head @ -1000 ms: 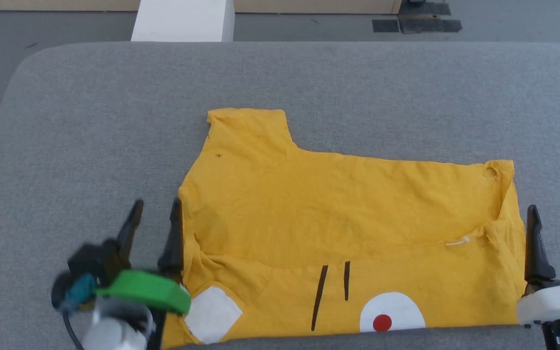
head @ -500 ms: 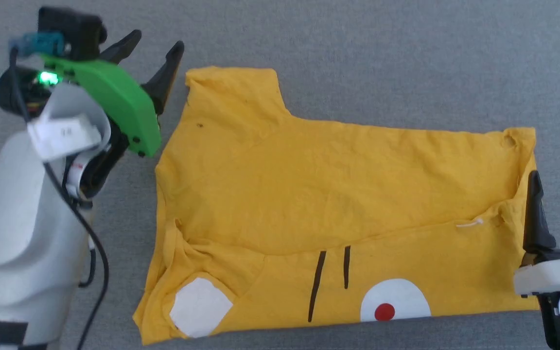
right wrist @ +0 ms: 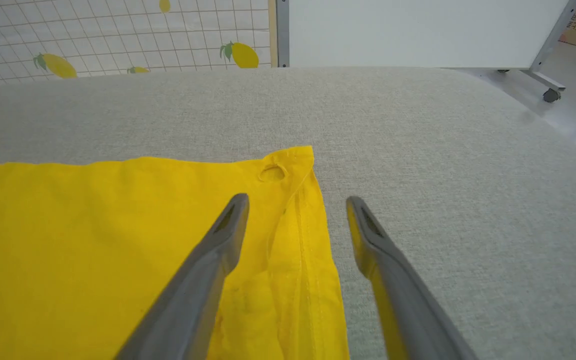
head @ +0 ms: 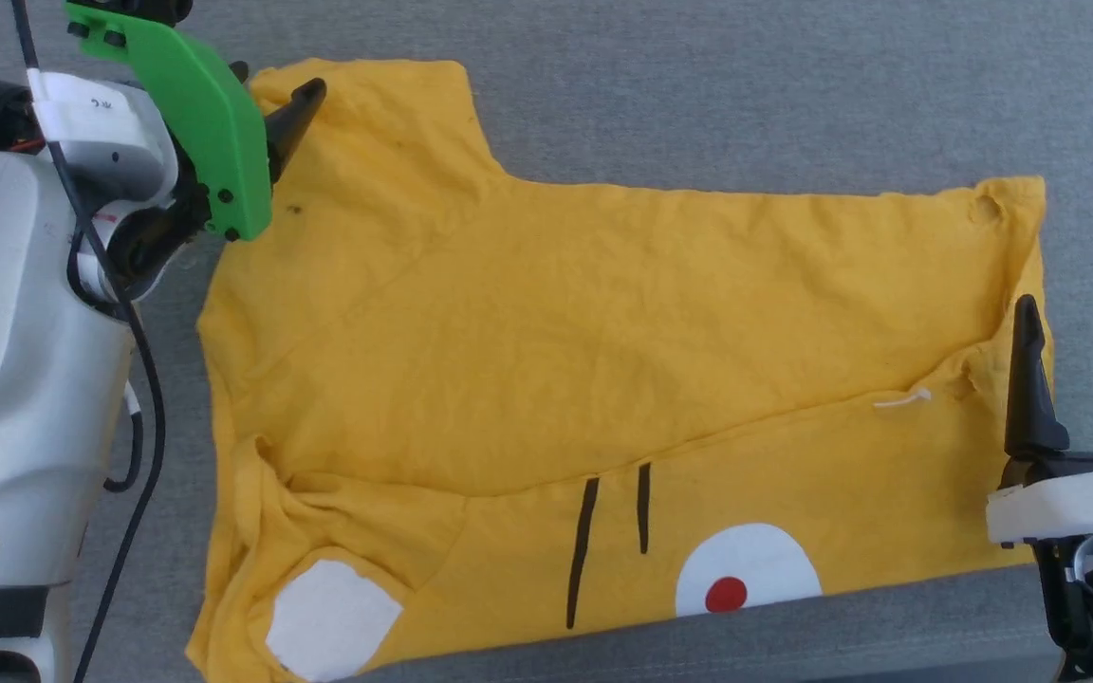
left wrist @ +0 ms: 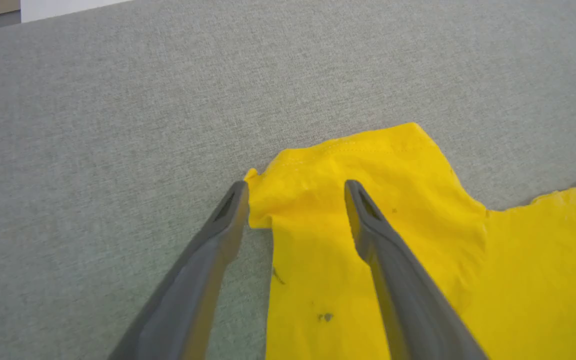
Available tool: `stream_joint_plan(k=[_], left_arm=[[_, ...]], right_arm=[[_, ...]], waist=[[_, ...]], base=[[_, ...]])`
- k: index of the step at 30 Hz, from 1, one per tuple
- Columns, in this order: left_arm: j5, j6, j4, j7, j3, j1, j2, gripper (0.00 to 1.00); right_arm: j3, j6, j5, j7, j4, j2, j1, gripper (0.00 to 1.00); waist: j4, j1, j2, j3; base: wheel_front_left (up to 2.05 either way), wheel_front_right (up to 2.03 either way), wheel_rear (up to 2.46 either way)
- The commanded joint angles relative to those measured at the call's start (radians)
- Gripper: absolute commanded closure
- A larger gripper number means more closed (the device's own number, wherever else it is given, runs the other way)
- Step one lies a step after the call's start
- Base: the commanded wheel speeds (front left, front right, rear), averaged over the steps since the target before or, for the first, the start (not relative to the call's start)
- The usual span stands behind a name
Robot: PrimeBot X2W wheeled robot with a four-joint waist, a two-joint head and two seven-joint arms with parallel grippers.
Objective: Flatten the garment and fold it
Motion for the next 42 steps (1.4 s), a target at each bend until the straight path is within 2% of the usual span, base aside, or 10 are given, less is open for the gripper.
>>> stream_joint_plan(k=[1,7,8,9,17,21,25,29,33,42], left_arm=[[-0.004,0.012,0.011,0.003,0.005,-0.021,0.001,0.00],[0.008,0.054,0.068,0.032,0.006,-0.009,0.018,0.00],[0.003,0.051,0.071,0.041,0.004,-0.006,0.019,0.33],[0.000,0.046,0.071,0.048,0.001,-0.004,0.023,1.00],[-0.020,0.030,0.047,0.039,-0.005,0.013,0.028,1.00],[-0.021,0.024,0.041,0.013,-0.016,0.029,0.016,1.00],[-0.026,0.021,0.036,0.003,-0.024,0.036,0.007,1.00],[-0.029,0.018,0.029,0.003,-0.032,0.032,0.005,1.00],[-0.032,0.014,0.022,0.008,-0.041,0.019,0.000,1.00],[-0.041,0.009,0.027,0.008,-0.053,-0.002,-0.006,1.00]], right_arm=[[0.000,-0.002,0.007,-0.011,0.006,0.001,-0.017,0.00],[-0.005,-0.002,0.010,-0.014,0.010,0.001,-0.013,0.00],[-0.005,-0.002,0.010,-0.014,0.010,0.001,-0.013,0.00],[-0.006,-0.002,0.011,-0.014,0.010,0.001,-0.013,0.00],[-0.014,-0.002,-0.019,0.002,-0.016,0.001,-0.043,0.00],[0.010,-0.002,-0.054,0.078,-0.077,0.001,-0.114,0.00],[0.037,-0.002,-0.029,0.282,-0.090,-0.024,-0.210,0.00],[0.038,-0.002,0.041,0.561,-0.037,-0.077,-0.305,0.00],[0.023,-0.002,0.059,0.762,0.021,-0.125,-0.379,0.00],[0.012,-0.002,0.052,0.907,0.119,-0.163,-0.444,0.00]], waist=[[-0.036,-0.0002,0.0000,0.032],[-0.052,-0.0002,0.0000,0.045],[-0.053,-0.0002,0.0000,0.047],[-0.053,-0.0002,0.0000,0.048],[-0.030,-0.0002,0.0000,0.033],[-0.021,-0.0002,0.0000,0.016],[-0.014,-0.0002,0.0000,0.011],[-0.009,-0.0002,0.0000,0.022],[0.002,-0.0002,0.0000,0.042],[0.021,-0.0002,0.0000,0.071]], base=[[0.00,0.00,0.00],[0.00,0.00,0.00],[0.00,0.00,0.00],[0.00,0.00,0.00],[0.00,0.00,0.00],[0.00,0.00,0.00],[0.00,0.00,0.00],[0.00,0.00,0.00],[0.00,0.00,0.00],[0.00,0.00,0.00]])
